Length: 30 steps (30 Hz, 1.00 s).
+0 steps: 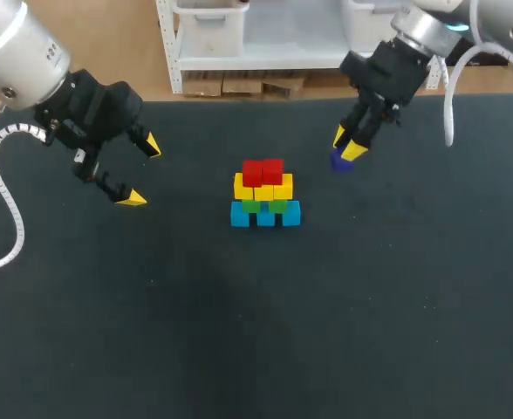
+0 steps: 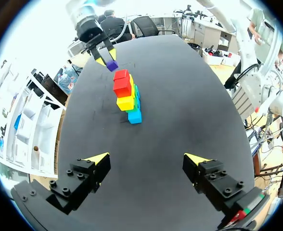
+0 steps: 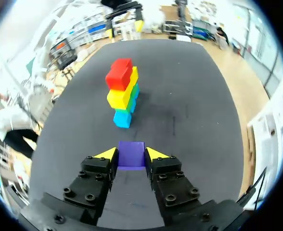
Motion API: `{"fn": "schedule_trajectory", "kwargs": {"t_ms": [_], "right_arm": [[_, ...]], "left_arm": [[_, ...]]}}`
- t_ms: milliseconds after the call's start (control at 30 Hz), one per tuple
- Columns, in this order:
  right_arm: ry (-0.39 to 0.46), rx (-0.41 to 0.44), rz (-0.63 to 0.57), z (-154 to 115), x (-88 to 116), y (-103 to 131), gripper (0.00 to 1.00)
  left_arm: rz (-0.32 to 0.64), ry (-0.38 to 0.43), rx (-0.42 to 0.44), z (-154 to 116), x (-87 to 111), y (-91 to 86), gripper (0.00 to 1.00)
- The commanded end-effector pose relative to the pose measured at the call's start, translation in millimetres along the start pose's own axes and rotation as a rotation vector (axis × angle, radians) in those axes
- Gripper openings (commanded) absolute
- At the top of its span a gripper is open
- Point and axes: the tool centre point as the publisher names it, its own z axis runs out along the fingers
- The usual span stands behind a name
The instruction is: Place the blue cubes, place green cubes on the blue cubes, place the yellow cubes on the green cubes, then place the red cubes on the yellow cubes, and place purple cube on the red cubes.
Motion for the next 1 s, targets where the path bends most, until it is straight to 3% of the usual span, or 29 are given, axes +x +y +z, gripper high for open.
{"fn": "schedule_trajectory", "kwargs": {"t_ms": [33, 233, 433, 1000], "right_arm": [[-0.012, 0.188, 0.050, -17, -8, 30, 0.00], [-0.104, 0.343, 0.099, -41, -23, 38, 0.00], [-0.202, 0.441, 0.103, -39, -40, 48, 0.00], [-0.195, 0.535, 0.085, -15, -94, 65, 0.00]], "left_arm": [[0.003, -0.003, -0.001, 0, 1.1, -0.1, 1.00], [0.003, -0.003, -0.001, 0, 1.1, -0.1, 1.00], [0.003, -0.003, -0.001, 0, 1.1, -0.1, 1.00], [0.003, -0.003, -0.001, 0, 1.1, -0.1, 1.00]]}}
